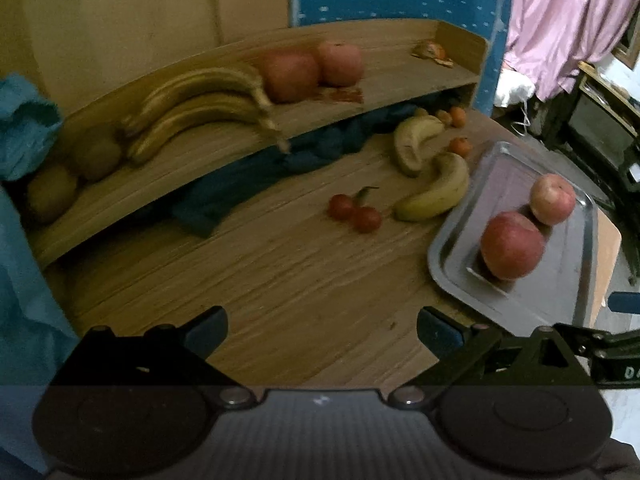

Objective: Organize fruits
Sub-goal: 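Withdraw both tools from the tray toward the cherry tomatoes, then pinch a cherry tomato with the right tool while the left tool pinches another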

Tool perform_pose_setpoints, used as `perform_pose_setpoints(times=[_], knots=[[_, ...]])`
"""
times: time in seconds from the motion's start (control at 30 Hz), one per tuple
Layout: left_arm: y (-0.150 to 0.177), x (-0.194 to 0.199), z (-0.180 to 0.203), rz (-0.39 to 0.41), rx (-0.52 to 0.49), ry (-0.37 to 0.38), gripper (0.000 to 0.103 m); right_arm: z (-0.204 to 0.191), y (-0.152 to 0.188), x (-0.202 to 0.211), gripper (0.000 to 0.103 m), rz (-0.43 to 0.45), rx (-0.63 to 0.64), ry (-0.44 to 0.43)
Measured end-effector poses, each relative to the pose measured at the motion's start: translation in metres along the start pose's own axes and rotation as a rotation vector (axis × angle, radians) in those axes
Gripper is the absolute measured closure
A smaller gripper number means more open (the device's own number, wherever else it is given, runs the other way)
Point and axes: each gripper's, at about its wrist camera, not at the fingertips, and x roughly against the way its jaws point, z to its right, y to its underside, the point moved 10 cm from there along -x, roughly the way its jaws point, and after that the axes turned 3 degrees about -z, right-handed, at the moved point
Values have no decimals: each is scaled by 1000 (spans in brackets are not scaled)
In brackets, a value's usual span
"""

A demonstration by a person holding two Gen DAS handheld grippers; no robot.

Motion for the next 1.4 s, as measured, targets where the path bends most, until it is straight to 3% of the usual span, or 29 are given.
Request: perform_pose_setpoints(times=[0.47,0.87,1.13,1.4], knots=[[1,-11,-37,-15,135,-18,0,-26,-25,6,1,63,158,-19],[-13,-48,-65,-76,240,-100,0,-51,-60,-26,1,79,363,-87],[-41,-70,-59,-87,259,-105,0,-83,-77,-56,1,64,558,-177],[-74,-97,-37,-94,216,-40,0,-118,-87,-81,6,50,686,-263]])
